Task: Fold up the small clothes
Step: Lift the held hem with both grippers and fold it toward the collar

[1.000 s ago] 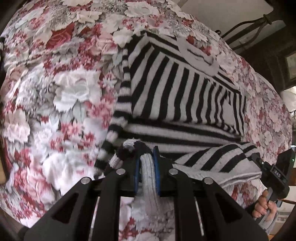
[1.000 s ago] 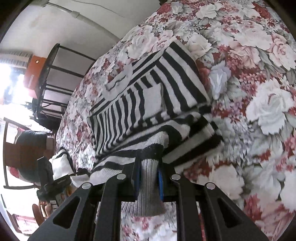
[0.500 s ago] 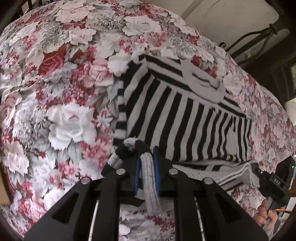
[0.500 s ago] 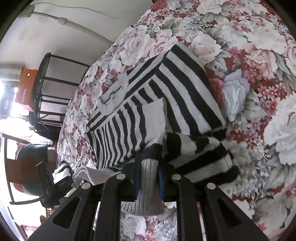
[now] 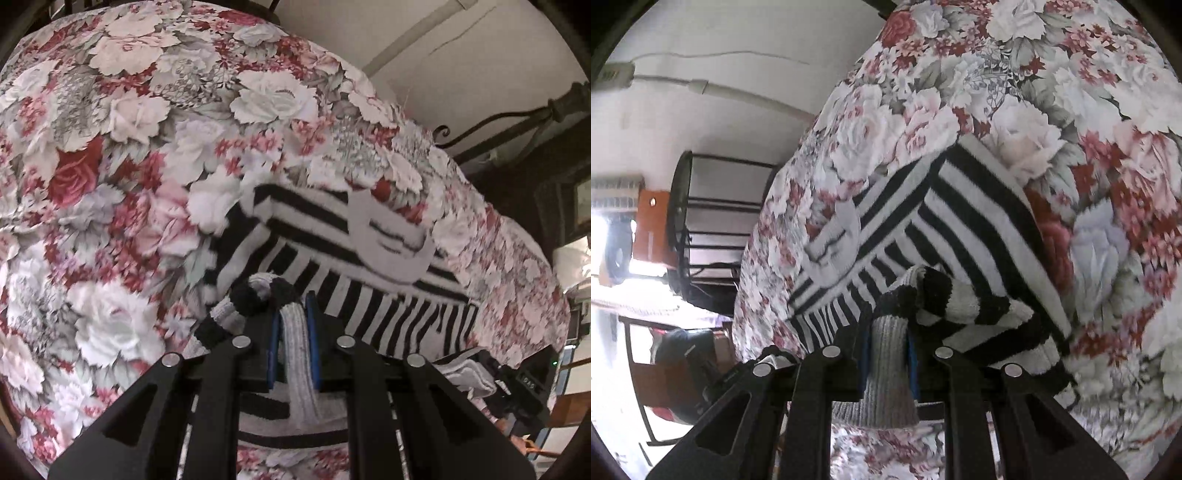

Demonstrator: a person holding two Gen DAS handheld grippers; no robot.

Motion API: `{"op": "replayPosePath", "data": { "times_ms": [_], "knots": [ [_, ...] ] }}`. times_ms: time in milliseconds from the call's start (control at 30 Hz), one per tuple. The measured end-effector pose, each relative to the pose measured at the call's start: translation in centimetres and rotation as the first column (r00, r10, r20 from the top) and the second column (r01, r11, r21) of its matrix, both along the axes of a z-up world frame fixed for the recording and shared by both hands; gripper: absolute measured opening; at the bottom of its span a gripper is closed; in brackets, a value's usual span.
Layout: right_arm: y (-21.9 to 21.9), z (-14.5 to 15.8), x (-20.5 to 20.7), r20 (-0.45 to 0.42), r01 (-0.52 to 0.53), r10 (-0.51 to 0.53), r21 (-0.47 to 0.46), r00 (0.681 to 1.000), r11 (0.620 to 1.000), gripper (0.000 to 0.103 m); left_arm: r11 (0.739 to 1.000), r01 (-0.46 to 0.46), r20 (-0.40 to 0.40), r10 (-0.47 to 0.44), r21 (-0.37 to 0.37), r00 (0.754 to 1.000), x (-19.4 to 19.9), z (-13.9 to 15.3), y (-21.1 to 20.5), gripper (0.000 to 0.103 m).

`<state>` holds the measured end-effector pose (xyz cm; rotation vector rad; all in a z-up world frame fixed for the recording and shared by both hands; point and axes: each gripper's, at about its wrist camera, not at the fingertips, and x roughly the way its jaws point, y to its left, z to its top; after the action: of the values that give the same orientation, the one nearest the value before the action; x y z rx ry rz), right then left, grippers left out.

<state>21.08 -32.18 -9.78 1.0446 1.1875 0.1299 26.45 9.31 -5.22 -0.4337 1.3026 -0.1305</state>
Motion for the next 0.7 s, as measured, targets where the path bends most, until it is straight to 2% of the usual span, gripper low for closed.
{"op": "replayPosePath", "data": {
  "times_ms": [200,400,500,567,633,700],
  "knots": [
    [-0.1,-1.5,2.2,-0.028,-0.003,0.003,0.001,1.0,1.0,0.019,1.0,0.018,-0.023,-0.017,0.026,1.0,1.8,-1.4,-0.7,0.012],
    [-0.4,-3.1,3.8,-0.048,0.007,-0.007,0.005,0.999,1.0,0.025,0.998,0.034,-0.053,-0.03,0.06,0.998,3.3,-3.2,-1.0,0.012],
    [-1.4,-3.1,4.2,-0.014,0.039,-0.039,-0.015,0.999,0.999,0.03,0.996,0.035,-0.057,-0.03,0.077,0.998,3.8,-3.7,-1.0,0.012],
    [-2.6,-3.0,4.0,0.015,0.085,-0.085,0.01,0.996,0.996,0.044,0.994,0.034,-0.051,-0.029,0.1,0.998,4.1,-3.8,-1.1,0.015],
    [-3.3,-2.7,3.6,0.031,0.121,-0.121,0.014,0.992,0.993,0.046,0.994,0.029,-0.049,-0.024,0.108,0.999,4.2,-3.7,-1.1,0.02],
    [-3.5,-2.0,3.4,0.053,0.116,-0.114,-0.034,0.992,0.993,0.047,0.993,0.031,-0.039,-0.027,0.112,0.999,4.2,-3.3,-1.2,0.024]
  ]
}}
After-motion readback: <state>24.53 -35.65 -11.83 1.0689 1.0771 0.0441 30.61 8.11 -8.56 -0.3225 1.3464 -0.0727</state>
